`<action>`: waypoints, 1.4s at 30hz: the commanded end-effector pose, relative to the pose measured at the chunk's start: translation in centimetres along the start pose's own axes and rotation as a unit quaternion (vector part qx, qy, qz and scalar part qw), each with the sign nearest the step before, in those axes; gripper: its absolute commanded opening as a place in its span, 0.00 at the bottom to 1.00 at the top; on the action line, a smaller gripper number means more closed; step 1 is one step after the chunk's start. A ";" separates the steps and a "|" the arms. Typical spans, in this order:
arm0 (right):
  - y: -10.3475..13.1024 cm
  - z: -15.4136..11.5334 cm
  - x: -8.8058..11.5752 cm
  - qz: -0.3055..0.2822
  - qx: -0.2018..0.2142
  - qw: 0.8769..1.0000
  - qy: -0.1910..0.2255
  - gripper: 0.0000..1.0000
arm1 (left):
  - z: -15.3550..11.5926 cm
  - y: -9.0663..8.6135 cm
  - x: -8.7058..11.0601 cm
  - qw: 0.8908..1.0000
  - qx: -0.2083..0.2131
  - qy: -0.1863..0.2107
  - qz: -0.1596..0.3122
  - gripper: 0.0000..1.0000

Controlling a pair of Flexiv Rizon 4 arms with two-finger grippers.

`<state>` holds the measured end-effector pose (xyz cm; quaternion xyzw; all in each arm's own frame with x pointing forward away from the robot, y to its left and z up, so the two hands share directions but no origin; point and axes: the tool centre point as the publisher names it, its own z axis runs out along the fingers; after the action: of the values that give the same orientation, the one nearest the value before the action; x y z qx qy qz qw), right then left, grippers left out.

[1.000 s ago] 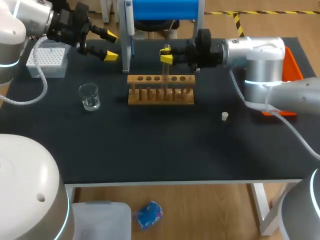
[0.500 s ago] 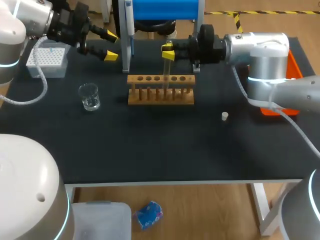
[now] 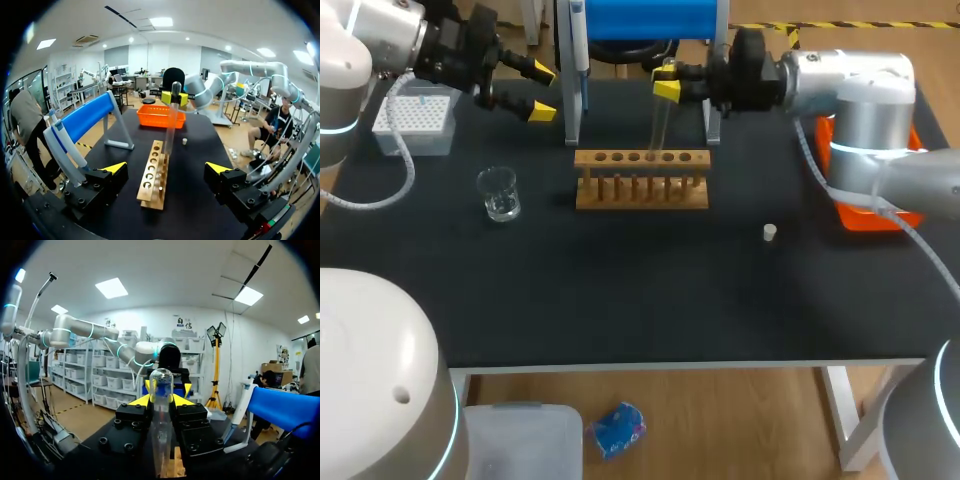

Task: Invert the test tube, pick up the pipette, mount the tip to pipette, aspirate from beaker and dispense into the tube, eject the tip, return the pipette, and cap with the stopper.

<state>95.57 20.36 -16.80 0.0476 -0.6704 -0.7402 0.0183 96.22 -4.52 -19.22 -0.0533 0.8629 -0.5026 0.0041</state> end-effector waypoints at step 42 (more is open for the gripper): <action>-2.7 -2.4 -3.6 0.884 -0.007 0.464 -0.064 0.00 | 1.2 -3.4 4.7 0.904 -0.118 -0.191 0.364 1.00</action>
<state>99.20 18.46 -20.01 -0.3633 -0.6034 -0.6040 0.3730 93.79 -6.98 -16.18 0.1123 0.8835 -0.4155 0.1850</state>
